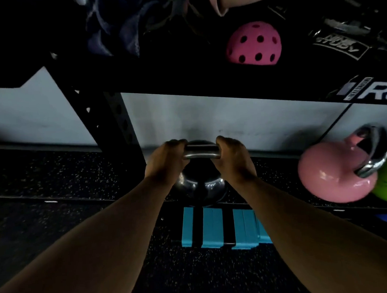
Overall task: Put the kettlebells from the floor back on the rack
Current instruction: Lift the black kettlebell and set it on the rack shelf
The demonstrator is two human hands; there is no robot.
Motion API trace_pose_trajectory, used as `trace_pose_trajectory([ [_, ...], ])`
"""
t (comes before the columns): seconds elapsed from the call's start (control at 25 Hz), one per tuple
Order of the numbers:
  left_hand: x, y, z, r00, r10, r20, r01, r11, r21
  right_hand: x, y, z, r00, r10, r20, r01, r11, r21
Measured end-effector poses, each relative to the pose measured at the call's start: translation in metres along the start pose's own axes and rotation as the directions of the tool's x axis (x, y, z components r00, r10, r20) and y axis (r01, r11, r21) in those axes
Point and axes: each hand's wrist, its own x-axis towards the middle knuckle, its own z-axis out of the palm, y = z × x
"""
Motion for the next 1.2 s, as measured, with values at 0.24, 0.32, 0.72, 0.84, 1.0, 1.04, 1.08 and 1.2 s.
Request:
trace_pose_trajectory([
  [0.24,0.034,0.001,0.007,1.000,-0.018,0.009,0.019,1.000,-0.018,0.025,0.012,-0.003,0.996,0.080,0.026,-0.082,0.994,0.074],
  [0.32,0.042,0.004,0.012,0.997,-0.073,0.015,0.074,0.995,-0.069,0.032,0.014,-0.002,0.992,0.116,0.044,-0.119,0.989,0.084],
  [0.72,0.062,0.000,0.014,0.975,-0.211,0.064,0.218,0.965,-0.144,0.055,0.021,0.005,0.978,0.147,0.148,-0.149,0.989,-0.001],
  [0.84,0.053,-0.005,0.010,0.981,-0.158,0.113,0.179,0.960,-0.216,0.058,0.014,-0.005,0.955,0.194,0.224,-0.166,0.977,-0.136],
  [1.0,-0.010,-0.054,-0.005,0.979,-0.157,0.129,0.183,0.958,-0.222,0.036,-0.034,-0.009,0.989,-0.011,0.151,0.038,0.984,-0.171],
  [1.04,-0.031,-0.072,-0.011,0.977,-0.163,0.136,0.189,0.961,-0.203,0.029,-0.050,-0.005,0.988,-0.102,0.112,0.122,0.975,-0.185],
  [1.08,-0.054,-0.094,-0.018,0.974,-0.167,0.154,0.196,0.962,-0.193,0.021,-0.070,0.005,0.977,-0.195,0.083,0.208,0.956,-0.208],
  [1.2,-0.130,-0.157,-0.039,0.947,-0.254,0.199,0.290,0.940,-0.178,-0.008,-0.141,0.046,0.920,-0.376,0.110,0.391,0.894,-0.217],
])
